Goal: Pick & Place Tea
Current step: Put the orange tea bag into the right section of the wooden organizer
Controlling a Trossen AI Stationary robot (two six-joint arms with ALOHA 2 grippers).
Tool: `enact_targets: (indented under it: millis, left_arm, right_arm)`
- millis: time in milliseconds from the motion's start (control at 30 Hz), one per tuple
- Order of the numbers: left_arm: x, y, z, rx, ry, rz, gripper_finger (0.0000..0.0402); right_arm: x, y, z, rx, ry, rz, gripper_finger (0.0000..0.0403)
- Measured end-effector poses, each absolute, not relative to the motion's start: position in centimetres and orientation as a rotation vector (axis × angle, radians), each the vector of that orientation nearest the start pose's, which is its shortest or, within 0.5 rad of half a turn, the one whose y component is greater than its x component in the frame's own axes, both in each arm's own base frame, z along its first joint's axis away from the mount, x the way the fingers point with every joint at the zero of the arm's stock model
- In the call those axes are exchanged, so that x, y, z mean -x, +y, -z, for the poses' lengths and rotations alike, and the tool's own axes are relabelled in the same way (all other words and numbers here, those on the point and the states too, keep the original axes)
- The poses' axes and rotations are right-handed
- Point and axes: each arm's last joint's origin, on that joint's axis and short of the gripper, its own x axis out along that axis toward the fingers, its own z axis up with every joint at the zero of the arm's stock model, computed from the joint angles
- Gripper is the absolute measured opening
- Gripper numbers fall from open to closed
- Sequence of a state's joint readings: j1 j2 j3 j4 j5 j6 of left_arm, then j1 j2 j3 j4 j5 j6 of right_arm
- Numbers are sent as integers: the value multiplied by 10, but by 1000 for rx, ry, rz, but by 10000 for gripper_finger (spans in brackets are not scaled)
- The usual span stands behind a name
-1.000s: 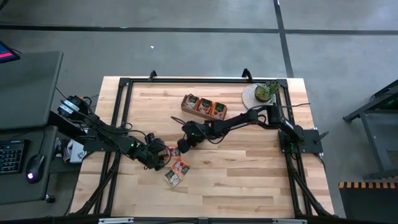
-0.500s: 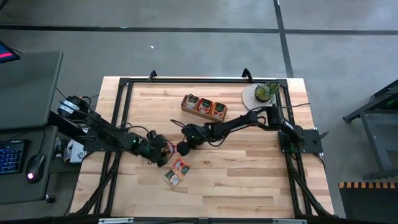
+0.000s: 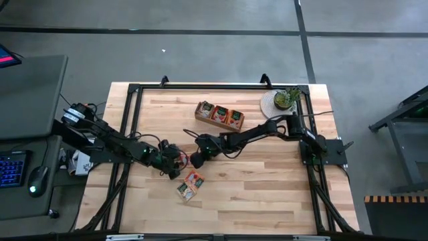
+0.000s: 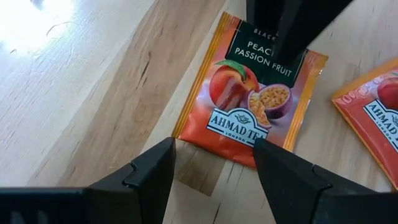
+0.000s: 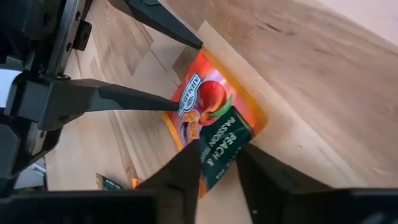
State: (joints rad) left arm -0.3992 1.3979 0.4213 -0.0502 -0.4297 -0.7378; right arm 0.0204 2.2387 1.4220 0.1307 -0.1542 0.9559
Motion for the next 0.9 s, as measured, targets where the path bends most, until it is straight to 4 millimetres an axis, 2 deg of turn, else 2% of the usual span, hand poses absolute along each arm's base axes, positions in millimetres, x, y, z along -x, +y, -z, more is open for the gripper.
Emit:
enact_targets:
  millis: [233, 600, 900]
  left_arm:
    - [-198, -71, -114, 270, 864, -362, 216]
    - [-199, -71, -118, 260, 876, -323, 216]
    - [-194, -69, -145, 177, 908, -339, 216]
  right_arm:
    - [-469, 13, -112, -896, 716, 145, 9]
    - [-469, 11, -112, -886, 738, 96, 1]
    - [-465, 8, -117, -854, 781, 69, 1]
